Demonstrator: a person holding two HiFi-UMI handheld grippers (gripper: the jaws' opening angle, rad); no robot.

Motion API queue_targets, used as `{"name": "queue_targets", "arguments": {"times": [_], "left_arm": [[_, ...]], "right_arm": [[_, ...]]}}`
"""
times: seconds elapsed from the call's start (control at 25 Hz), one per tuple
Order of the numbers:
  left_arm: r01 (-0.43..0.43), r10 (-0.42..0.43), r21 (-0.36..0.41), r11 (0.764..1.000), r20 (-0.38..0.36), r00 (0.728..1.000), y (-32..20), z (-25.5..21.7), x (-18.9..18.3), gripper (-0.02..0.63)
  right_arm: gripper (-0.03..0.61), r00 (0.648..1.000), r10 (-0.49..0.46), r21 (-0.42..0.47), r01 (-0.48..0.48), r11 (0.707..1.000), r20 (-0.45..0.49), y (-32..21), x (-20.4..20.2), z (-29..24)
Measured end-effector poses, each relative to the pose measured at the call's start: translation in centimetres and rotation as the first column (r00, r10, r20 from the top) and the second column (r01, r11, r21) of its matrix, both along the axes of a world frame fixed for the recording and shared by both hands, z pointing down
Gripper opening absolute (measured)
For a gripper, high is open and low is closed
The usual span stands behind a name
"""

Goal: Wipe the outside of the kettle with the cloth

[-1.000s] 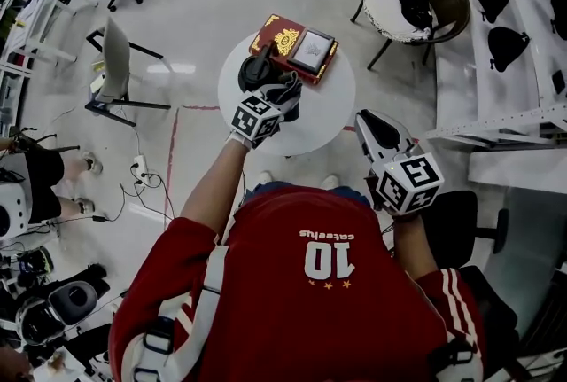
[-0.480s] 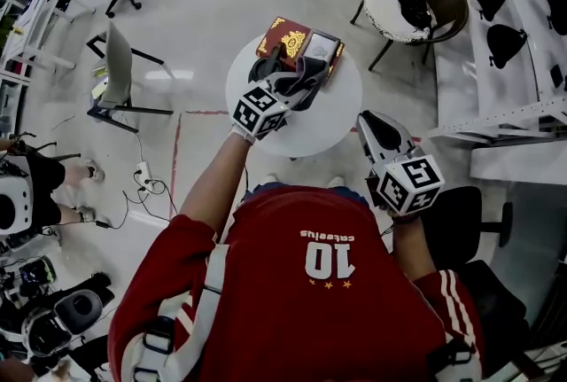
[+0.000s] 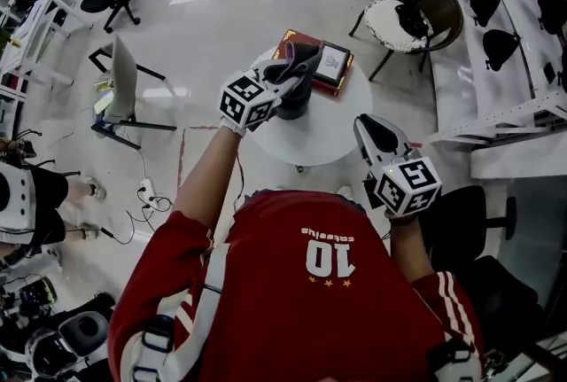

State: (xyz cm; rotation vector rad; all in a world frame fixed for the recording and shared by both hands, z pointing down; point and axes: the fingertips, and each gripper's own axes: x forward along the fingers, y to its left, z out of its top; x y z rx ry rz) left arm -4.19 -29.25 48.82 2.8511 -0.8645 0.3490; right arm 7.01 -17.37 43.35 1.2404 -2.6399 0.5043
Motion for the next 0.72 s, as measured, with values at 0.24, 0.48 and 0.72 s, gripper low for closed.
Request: {"name": "queue_targets", "arguments": {"times": [0.24, 0.48, 0.72], "left_arm": [[0.010, -0.011, 0.014, 1.000, 0.055, 0.998, -1.6, 0.3, -6.0, 0.058], [0.005, -0.005, -0.001, 1.000, 0.127, 0.992, -4.8, 2.8, -10.3, 0.058], [-0.010, 0.020, -0.065, 0.998, 0.150, 0.989, -7.2, 7.2, -11.8, 0.058]], "right_arm": [[0.052, 0.999, 0.046, -0.008, -0.046, 0.999, -0.005, 0.6, -2.8, 0.5], [0.052, 0.993, 0.113, -0.050, -0.113, 0.992, -0.019, 1.1, -3.9, 2.2], [0.052, 0.983, 0.178, -0.103, -0.182, 0.978, -0.047, 1.9, -4.2, 4.2]]}}
